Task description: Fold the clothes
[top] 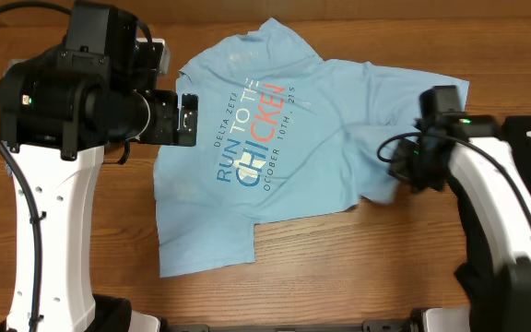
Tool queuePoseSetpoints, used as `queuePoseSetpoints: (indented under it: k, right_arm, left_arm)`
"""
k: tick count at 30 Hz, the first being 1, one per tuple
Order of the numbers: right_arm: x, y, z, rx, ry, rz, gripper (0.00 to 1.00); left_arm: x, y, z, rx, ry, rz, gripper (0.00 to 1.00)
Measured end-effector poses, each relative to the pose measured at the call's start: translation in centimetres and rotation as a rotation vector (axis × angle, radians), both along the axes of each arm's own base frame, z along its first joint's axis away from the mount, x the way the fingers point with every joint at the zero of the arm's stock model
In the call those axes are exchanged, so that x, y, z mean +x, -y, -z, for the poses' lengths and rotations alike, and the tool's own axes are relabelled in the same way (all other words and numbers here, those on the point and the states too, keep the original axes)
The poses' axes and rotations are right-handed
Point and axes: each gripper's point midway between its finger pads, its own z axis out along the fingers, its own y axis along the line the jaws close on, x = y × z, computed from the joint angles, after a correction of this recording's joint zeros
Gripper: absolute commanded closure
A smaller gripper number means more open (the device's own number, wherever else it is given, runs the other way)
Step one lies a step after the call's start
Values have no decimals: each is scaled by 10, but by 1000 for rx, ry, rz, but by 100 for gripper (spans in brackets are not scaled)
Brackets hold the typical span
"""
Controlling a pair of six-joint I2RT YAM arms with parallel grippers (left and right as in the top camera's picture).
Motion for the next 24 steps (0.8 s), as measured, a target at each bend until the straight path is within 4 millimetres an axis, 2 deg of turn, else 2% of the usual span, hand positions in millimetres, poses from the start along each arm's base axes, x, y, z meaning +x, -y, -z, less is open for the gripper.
queuePoseSetpoints:
  k: [1, 2, 3, 4, 5, 6, 7, 11, 14, 18, 22, 24]
  right_arm:
    - [-16, 7, -13, -34, -28, 12, 85]
    - [-32, 15, -25, -76, -65, 32, 75]
    - [-47, 23, -34, -115, -91, 51, 47]
    - [-63, 32, -41, -163, -132, 102, 39]
    - [-71, 38, -44, -192, -152, 116, 32]
    - [-78, 46, -45, -229, -179, 144, 8]
    - [-80, 50, -46, -242, -185, 154, 1]
    - [-76, 70, -47, -292, -159, 242, 0]
    - [-62, 83, -46, -287, -99, 303, 0]
    - [-39, 70, -44, -161, -18, 218, 0]
    - [-27, 44, -45, -15, 29, 85, 0]
    - [-25, 36, -46, 30, 40, 52, 0]
  left_arm:
    - [0, 0, 0, 0, 0, 0, 0]
    - [0, 0, 0, 1, 0, 0, 0]
    - [0, 0, 0, 1, 1, 0, 0]
    - [0, 0, 0, 0, 0, 0, 0]
    - [0, 0, 0, 0, 0, 0, 0]
    - [0, 0, 0, 0, 0, 0, 0]
    - [0, 0, 0, 0, 0, 0, 0]
    - [0, 0, 0, 1, 0, 0, 0]
    - [1, -3, 0, 20, 4, 3, 0]
    - [1, -7, 4, 46, -5, -4, 0]
    - [-4, -11, 34, 77, -101, -12, 0]
    - [-7, -12, 70, 90, -202, -40, 0]
